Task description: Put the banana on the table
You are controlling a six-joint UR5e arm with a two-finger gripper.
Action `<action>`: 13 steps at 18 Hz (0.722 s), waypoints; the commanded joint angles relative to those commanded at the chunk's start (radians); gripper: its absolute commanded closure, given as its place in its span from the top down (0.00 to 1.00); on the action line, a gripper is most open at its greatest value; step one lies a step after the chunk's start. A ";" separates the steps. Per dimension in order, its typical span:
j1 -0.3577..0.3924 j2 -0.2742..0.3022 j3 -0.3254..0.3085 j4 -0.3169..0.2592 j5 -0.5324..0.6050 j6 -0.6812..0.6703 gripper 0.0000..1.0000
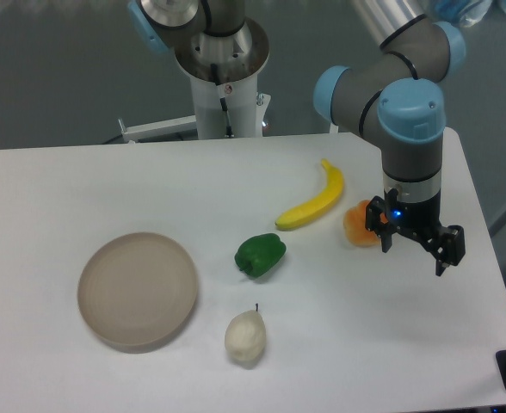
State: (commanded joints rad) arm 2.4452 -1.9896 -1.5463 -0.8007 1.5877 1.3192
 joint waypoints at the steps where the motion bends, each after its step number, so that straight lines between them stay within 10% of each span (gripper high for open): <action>1: 0.000 0.000 0.000 0.000 0.000 0.002 1.00; 13: -0.003 -0.005 -0.014 0.002 0.006 0.002 1.00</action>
State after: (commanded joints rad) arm 2.4421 -1.9942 -1.5600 -0.7992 1.5938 1.3208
